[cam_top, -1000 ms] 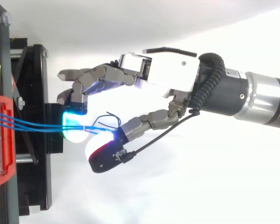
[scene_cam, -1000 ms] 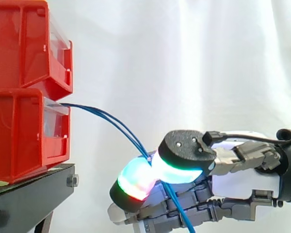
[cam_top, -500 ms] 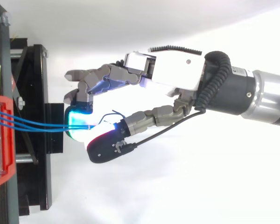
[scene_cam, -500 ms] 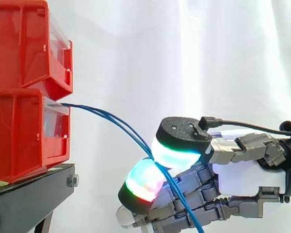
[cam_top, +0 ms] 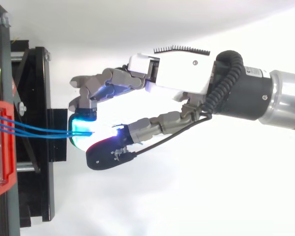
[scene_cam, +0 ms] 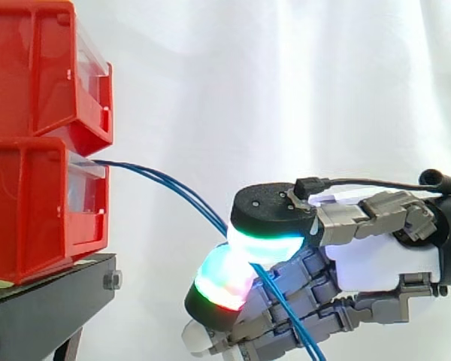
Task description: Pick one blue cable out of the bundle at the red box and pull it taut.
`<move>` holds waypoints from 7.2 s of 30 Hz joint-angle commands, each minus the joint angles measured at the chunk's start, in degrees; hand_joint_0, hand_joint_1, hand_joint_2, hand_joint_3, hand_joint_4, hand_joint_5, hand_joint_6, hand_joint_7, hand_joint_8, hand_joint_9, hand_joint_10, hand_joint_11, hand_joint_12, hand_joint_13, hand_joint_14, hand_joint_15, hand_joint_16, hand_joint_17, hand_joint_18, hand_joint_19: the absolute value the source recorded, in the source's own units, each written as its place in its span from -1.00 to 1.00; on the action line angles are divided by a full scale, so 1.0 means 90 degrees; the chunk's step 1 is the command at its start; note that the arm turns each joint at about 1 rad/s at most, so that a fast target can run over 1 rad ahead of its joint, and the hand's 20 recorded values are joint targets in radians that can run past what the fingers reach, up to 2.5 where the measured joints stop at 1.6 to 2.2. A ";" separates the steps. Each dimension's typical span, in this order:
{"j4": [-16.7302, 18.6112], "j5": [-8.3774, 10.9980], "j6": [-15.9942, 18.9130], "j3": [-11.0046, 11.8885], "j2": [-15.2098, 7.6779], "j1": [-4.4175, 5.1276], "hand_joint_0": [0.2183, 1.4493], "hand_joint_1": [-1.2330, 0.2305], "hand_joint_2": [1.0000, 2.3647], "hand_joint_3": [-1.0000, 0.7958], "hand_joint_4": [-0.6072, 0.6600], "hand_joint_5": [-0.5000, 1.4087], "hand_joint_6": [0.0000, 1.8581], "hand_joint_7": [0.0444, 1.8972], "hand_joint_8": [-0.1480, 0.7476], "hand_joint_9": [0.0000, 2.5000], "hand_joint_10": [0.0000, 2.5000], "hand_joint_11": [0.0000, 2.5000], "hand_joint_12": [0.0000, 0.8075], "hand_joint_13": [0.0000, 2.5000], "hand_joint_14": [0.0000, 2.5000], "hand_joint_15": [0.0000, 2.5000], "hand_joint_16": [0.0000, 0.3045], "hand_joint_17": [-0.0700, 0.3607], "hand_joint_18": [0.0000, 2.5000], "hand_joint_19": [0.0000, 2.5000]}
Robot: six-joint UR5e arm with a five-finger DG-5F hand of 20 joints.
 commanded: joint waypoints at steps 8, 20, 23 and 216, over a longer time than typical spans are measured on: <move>-0.0379 -0.0096 0.0024 0.0222 0.0004 -0.0059 -0.32 -0.48 -0.98 -0.15 0.22 -0.64 -0.07 -0.05 0.08 -0.53 -1.00 -0.81 -0.14 -0.79 -1.00 -0.96 -0.67 -0.14 -0.81 -0.95; -0.0926 -0.0115 0.0024 0.0339 0.0140 -0.0098 -0.36 -0.54 -1.00 -0.44 0.26 -0.65 -0.08 -0.08 0.05 -0.55 -1.00 -0.81 -0.13 -0.79 -1.00 -0.96 -0.66 -0.13 -0.79 -0.95; -0.0994 -0.0115 0.0024 0.0339 0.0150 -0.0098 -0.49 -0.45 -1.00 -0.44 0.28 -0.65 -0.08 -0.10 0.08 -0.55 -0.99 -0.81 -0.10 -0.80 -1.00 -0.95 -0.64 -0.11 -0.80 -0.93; -0.1004 -0.0076 -0.0034 0.0339 0.0258 -0.0117 -0.45 -0.18 -0.98 -0.05 0.03 -0.53 -0.13 0.14 0.05 -0.20 -0.99 -0.72 -0.07 -0.63 -1.00 -0.90 -0.63 -0.08 -0.66 -0.85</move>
